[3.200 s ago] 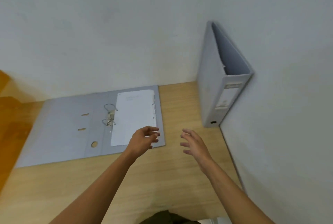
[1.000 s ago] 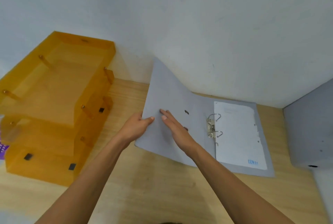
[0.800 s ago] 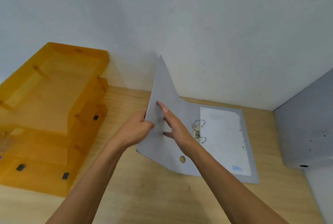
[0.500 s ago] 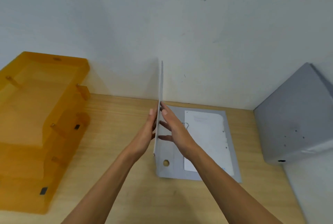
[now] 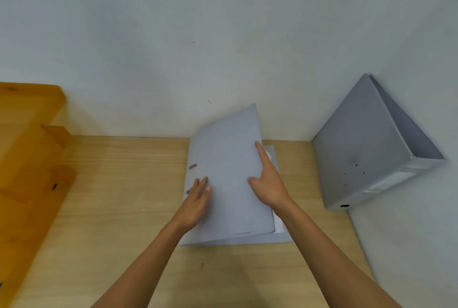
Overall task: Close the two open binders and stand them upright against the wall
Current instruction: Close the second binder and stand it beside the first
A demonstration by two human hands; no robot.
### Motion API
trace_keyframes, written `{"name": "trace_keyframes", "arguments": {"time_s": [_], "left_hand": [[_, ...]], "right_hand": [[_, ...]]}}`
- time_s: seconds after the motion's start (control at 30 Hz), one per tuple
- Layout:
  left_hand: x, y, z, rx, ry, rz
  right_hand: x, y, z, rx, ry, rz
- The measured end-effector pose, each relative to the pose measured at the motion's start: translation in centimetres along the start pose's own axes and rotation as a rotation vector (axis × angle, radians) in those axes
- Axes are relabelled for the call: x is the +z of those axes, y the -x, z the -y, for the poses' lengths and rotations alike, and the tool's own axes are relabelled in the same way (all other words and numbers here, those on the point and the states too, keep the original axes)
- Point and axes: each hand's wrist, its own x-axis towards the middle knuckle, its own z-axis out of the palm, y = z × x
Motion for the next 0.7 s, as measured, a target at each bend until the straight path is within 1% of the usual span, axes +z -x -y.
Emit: {"name": "trace_keyframes", "arguments": {"time_s": [0.13, 0.2, 0.33, 0.5, 0.53, 0.6, 0.67, 0.7], "left_hand": [[0.8, -0.1, 1.7, -0.053, 0.009, -0.135], [1.3, 0.3, 2.2, -0.112, 0.049, -0.181], [3.9, 1.3, 3.0, -0.206, 0.056, -0.129], [8.0, 2.4, 3.2, -0.241, -0.048, -0.167], [8.6, 2.4, 3.2, -0.25, -0.074, -0.157], [9.7, 2.6, 2.8, -0.295, -0.135, -0.126], [10.6, 2.9, 2.4, -0.327, -0.2, -0.109], [10.9, 2.9, 2.2, -0.33, -0.211, -0.108]], "right_hand": [[-2.7, 0.3, -4.4, 0.044, -0.032, 0.006], [-3.7, 0.7, -7.3, 0.091, -0.037, 0.005], [-5.1, 2.5, -14.0, 0.268, -0.031, -0.023], [-5.3, 3.6, -18.8, 0.362, 0.04, -0.025], [-5.3, 3.7, -19.3, 0.367, 0.079, -0.041], [-4.9, 3.6, -20.1, 0.372, 0.266, -0.042], [-4.1, 3.7, -20.4, 0.356, 0.455, 0.033], [-3.7, 3.7, -20.5, 0.334, 0.488, 0.096]]}}
